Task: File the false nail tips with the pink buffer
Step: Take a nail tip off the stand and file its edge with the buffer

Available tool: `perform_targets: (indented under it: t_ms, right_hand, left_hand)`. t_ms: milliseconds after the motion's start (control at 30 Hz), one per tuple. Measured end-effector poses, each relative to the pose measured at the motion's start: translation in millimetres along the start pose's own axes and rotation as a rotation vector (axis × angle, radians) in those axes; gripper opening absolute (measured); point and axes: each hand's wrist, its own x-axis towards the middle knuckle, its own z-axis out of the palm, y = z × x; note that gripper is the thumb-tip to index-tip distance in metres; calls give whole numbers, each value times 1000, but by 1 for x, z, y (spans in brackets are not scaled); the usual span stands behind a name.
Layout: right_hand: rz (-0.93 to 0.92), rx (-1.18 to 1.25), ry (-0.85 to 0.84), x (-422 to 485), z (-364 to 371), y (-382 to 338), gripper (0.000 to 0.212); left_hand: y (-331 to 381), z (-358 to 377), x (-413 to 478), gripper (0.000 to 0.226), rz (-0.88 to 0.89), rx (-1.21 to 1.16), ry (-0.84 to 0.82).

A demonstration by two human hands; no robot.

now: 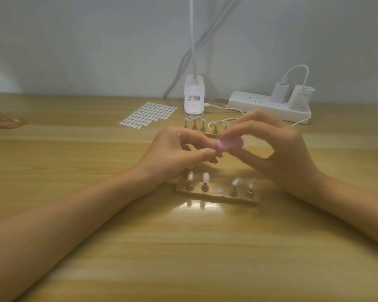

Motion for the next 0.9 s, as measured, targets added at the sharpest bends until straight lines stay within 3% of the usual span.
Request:
perform_targets:
  t_ms: [300,400,533,667,800,900]
  right_hand:
    - [-29,-6,-52,2,2,1,10]
    - [55,0,4,3,-1,3,10]
    - [-45,0,-42,1,4,-4,11]
    - [90,18,14,4,-2,4,12]
    - [-16,60,-48,3,3,-2,15]
    - [67,49,-29,5,-1,1,14]
  left_hand:
    - [-2,-1,1,8,11,-17,6]
    - [-1,-1,1,4,24,-17,-5]
    - [0,0,0,7,11,0,9]
    - [1,-1,0,5,24,3,-3]
    - [2,-1,-1,6,19,-21,-1]
    - [3,0,-1,2,15,-26,-9]
